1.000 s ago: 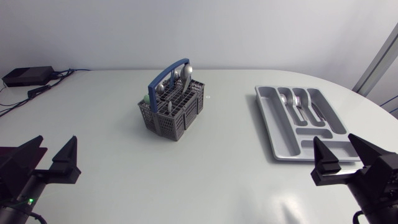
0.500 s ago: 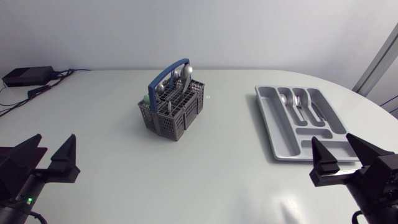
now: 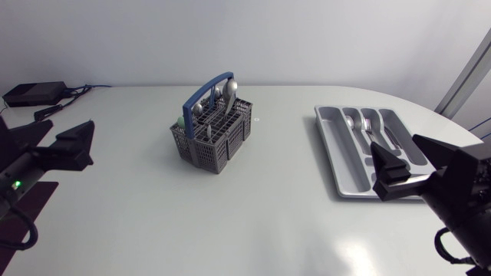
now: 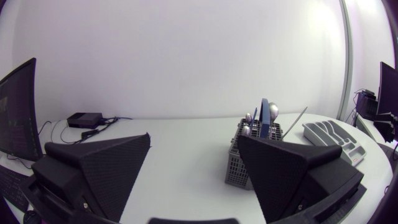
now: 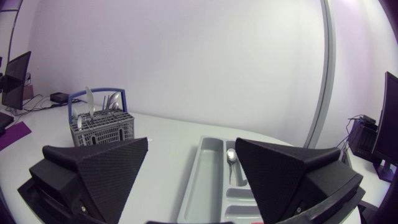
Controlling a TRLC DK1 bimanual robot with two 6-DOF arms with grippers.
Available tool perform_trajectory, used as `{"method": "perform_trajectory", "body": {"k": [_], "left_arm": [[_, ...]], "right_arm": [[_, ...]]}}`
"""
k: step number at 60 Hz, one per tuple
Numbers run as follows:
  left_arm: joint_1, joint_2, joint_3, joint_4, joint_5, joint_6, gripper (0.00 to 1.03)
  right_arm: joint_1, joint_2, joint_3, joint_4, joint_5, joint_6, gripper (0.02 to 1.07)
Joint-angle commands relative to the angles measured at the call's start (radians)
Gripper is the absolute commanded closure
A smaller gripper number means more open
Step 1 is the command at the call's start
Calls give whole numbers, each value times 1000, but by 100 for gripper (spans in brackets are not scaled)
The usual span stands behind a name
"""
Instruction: Unload the cutlery basket into the drawer organizer.
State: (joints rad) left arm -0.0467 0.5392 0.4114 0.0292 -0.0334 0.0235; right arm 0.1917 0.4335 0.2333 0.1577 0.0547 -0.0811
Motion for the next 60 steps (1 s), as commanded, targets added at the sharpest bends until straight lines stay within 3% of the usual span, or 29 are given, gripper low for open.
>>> {"method": "perform_trajectory", "body": {"k": [1,14,20,27,30,34,42,47,55,60], "left_arm": [[-73,125,98,-35,-39,-57,7],[-220,475,425,-315,-143,-60,7],[-243,633,552,-416,-143,41,7],[-254,777,670,-500,-111,75,7],[-242,832,710,-531,-40,84,7],[-225,883,739,-538,61,105,11],[-217,938,779,-512,150,113,18],[-223,941,773,-460,165,113,23],[-240,963,776,-393,167,113,35],[-242,1009,797,-382,167,112,40]], "right_arm": [[34,129,75,13,22,15,6],[89,402,259,-98,22,32,6],[144,459,337,-198,20,32,6],[199,519,406,-279,14,29,6],[213,557,440,-316,14,27,7],[230,630,497,-391,-16,-3,7],[236,778,623,-550,-49,-154,10],[232,809,629,-543,-88,-177,10],[235,797,586,-422,-118,-235,13],[232,809,612,-435,-167,-233,14]]}}
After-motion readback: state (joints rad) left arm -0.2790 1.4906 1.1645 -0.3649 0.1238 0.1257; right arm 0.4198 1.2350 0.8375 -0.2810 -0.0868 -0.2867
